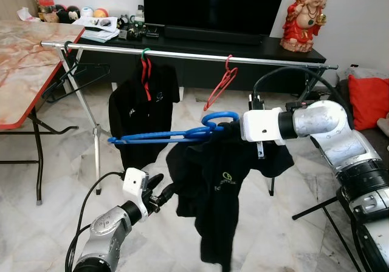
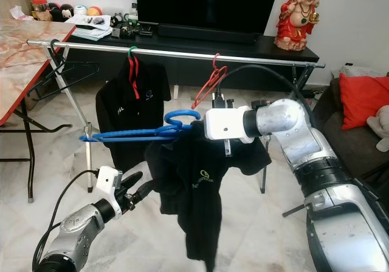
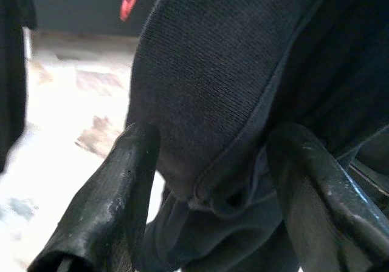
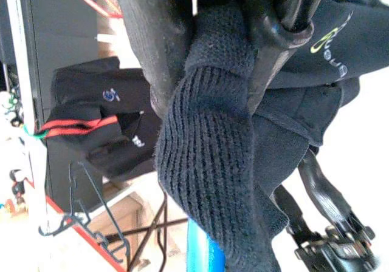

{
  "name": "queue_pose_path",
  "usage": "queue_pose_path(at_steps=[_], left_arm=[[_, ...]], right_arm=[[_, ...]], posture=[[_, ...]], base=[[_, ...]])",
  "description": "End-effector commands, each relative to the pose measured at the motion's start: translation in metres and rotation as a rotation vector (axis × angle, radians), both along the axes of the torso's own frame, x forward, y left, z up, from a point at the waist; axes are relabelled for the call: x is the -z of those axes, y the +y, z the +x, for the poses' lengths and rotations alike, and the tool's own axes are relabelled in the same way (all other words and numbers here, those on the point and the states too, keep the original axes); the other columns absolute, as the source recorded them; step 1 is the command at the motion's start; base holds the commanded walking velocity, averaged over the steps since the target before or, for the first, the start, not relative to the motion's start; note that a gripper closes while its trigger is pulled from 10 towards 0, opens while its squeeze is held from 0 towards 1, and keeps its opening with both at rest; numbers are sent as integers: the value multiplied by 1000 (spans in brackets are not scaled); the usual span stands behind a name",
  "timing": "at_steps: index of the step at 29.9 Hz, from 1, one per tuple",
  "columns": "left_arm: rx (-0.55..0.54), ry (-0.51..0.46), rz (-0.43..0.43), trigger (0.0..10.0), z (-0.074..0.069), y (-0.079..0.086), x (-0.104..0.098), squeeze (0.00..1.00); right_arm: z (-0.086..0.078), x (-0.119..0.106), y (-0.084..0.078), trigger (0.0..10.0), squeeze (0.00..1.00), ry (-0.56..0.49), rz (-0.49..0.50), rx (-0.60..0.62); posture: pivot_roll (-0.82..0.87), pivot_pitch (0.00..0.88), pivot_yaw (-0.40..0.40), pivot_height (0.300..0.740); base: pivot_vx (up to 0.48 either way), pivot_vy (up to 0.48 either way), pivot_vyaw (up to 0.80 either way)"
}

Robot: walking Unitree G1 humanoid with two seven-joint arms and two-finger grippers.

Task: Hang hanger

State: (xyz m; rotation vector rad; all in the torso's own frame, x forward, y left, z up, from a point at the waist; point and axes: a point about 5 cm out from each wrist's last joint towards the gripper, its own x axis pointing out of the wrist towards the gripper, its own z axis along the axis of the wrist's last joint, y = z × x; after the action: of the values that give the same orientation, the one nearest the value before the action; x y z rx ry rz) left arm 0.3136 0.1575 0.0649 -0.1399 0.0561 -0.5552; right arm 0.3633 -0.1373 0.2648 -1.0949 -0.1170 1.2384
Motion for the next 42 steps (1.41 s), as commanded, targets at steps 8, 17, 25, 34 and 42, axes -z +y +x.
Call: queue_pose_path(at_steps=[8,17,25,34,42], left_arm=[[-97,-57,24,10000,10,12,-10,0],[-101,-118,25,10000,14,20,-22,0],[-31,-143,-11,10000,17,9,-29,0],[83,-153,-19,10000,17,0,-32,0],[295,-103,-3,10000,11,-9,-29,0]], right_arm=[[-5,-18,-4,0,0,-34,39,-19],[-5,-15,-5,0,0,-13,42,-13],[-7,-11,-6,0,0,8,32,-18],[-9,-11,-6,0,0,21,27,-29],[-9,-6,-7,0,0,37,16,-26]], posture=[[-52,17,-112,740],[-49,17,-116,740],[-52,17,-117,740],[-56,16,-119,740],[-54,16,-120,740]], base=[[0,0,0],[0,0,0],[0,0,0],[0,0,0],[0,0,0]])
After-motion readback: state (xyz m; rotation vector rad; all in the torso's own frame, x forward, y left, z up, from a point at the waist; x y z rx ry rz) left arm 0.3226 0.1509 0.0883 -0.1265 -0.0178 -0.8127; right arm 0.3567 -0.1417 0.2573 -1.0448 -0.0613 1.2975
